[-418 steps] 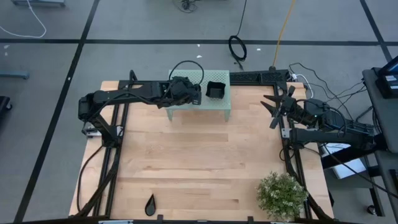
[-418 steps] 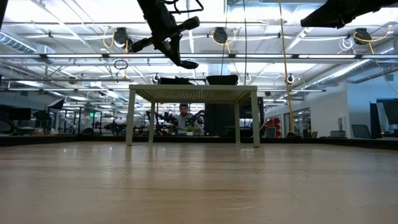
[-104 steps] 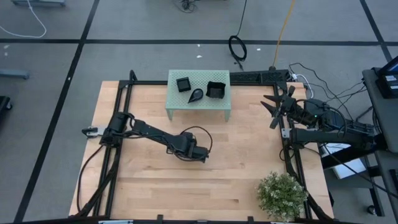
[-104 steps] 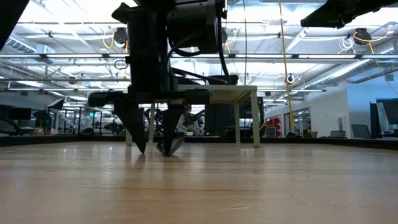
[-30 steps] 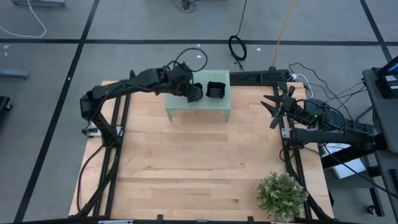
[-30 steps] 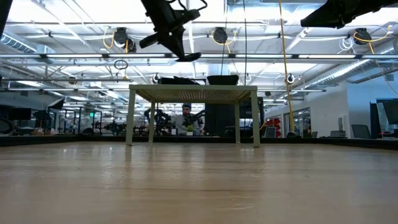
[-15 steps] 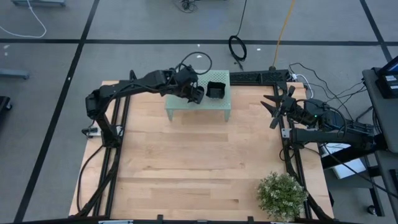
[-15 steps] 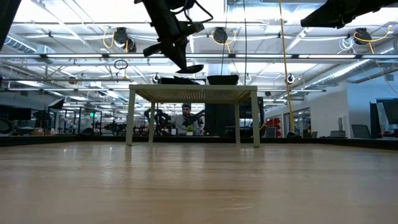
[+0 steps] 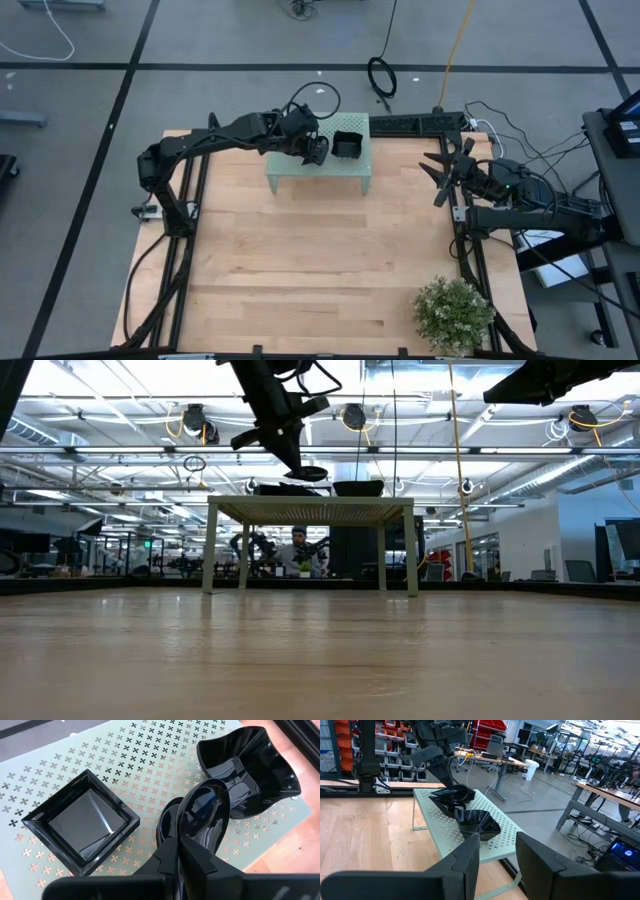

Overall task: Pick & Place Mini shaped plates
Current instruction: Stack the black drop shaped plate on top of the other black drop shaped plate on the shelf, then return to Home Position

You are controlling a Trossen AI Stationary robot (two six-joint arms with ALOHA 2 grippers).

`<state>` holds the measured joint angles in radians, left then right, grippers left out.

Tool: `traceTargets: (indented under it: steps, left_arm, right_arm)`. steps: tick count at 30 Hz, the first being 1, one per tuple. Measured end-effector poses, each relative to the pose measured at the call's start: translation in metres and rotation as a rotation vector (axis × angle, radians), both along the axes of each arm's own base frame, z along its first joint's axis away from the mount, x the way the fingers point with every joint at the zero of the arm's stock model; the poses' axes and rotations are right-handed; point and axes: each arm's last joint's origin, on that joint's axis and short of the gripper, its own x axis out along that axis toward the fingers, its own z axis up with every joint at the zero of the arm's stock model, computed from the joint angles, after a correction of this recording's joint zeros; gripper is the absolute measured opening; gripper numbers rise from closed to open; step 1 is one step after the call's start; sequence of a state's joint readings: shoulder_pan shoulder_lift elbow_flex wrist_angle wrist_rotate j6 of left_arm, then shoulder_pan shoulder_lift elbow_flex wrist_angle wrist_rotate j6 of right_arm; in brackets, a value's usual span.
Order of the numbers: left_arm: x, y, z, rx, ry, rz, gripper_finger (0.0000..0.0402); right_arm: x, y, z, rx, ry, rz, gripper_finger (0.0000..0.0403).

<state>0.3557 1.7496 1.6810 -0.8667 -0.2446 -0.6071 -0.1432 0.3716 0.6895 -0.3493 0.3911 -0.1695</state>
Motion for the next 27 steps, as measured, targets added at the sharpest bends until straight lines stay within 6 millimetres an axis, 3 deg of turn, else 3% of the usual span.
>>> traceTargets:
  steps: [8,18,22,27]
  left_arm:
    - [-0.001,0.0,0.0,0.004,-0.003,0.032,0.0027]
    - [0.001,0.001,0.002,0.032,-0.011,0.007,0.0117]
    - [-0.007,-0.004,0.02,0.064,-0.077,-0.023,0.0133]
    - [-0.03,-0.016,0.052,0.122,-0.129,-0.089,0.014]
  right_arm:
    - [0.0,0.0,0.0,0.0,0.0,0.0,0.0116]
    - [0.0,0.0,0.0,0.0,0.0,0.001,0.0116]
    - [0.0,0.0,0.0,0.0,0.0,0.0,0.0116]
    - [0.0,0.0,0.0,0.0,0.0,0.001,0.0116]
